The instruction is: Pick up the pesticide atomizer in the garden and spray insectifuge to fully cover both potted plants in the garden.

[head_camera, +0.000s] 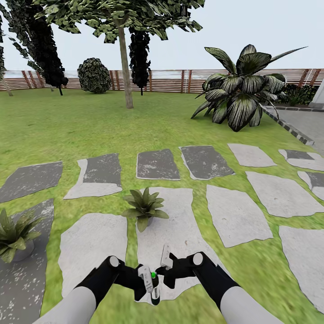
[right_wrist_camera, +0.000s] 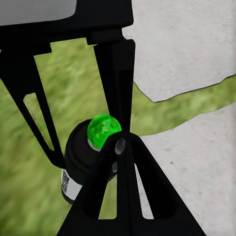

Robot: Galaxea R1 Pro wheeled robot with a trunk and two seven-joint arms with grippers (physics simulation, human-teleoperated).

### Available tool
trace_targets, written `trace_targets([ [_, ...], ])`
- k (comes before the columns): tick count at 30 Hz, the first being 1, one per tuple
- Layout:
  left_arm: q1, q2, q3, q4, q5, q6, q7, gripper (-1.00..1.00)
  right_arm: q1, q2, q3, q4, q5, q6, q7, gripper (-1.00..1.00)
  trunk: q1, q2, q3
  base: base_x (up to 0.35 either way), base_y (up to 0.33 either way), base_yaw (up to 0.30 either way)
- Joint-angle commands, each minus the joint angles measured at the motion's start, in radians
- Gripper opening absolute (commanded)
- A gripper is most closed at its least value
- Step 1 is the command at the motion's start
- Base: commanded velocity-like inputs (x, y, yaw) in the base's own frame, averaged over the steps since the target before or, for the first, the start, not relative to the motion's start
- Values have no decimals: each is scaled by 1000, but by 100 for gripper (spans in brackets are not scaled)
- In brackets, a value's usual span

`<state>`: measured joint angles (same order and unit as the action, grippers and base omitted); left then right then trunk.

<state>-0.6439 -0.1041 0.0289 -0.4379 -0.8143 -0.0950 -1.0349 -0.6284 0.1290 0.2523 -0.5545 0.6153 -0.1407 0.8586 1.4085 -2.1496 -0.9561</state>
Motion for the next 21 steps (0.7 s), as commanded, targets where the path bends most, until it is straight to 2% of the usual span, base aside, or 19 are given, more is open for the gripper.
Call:
trace_targets([
  [1, 0, -1, 3, -1, -9, -10, -2, -100, 0, 0, -1, -1, 11, -8, 0, -100, 0, 0, -1, 0, 0, 0],
  [2, 0, -1, 3, -1, -9, -9, -2, -100, 0, 0, -1, -1, 11, -9, 0, -100, 0, 0, -1, 0, 0, 0],
  [4, -1, 20, 3, 3, -16, -7, -1, -100, 0, 0, -1, 0, 11, -9, 0, -100, 0, 0, -1, 0, 0, 0],
  [6, -2, 71, 4, 4, -18, -6, -1, -100, 0, 0, -1, 2, 11, -9, 0, -100, 0, 0, -1, 0, 0, 0],
  [9, -2, 131, 5, 3, -17, -5, -2, -100, 0, -1, -1, 4, 12, -9, 0, -100, 0, 0, -1, 0, 0, 0],
  [12, -2, 177, 5, 2, -14, -4, -3, -100, 0, -3, -1, 5, 12, -9, 0, -100, 0, 0, -1, 0, 0, 0],
  [14, -2, 198, 5, 2, -13, -2, -4, -100, 0, -4, -1, 7, 13, -9, 0, -100, 0, 0, -1, 0, 0, 0],
  [17, 1, 251, 10, 3, -10, -2, -3, -100, 1, -7, -2, 9, 14, -9, 0, -100, 0, 0, -1, 0, 0, 0],
  [19, 5, 262, 36, 4, -9, -2, -1, -100, 1, -10, -2, 13, 14, -8, -1, -100, 0, 0, -1, 0, 0, 0],
  [20, 8, 264, 62, 4, -8, -2, -1, -100, 1, -13, -2, 19, 13, -8, -1, 100, 0, 0, -1, 0, 0, 0],
  [21, 9, 264, 79, 4, -8, -2, 0, -100, 1, -15, -3, 24, 13, -8, -3, 100, 0, 0, -1, 0, 0, 0],
])
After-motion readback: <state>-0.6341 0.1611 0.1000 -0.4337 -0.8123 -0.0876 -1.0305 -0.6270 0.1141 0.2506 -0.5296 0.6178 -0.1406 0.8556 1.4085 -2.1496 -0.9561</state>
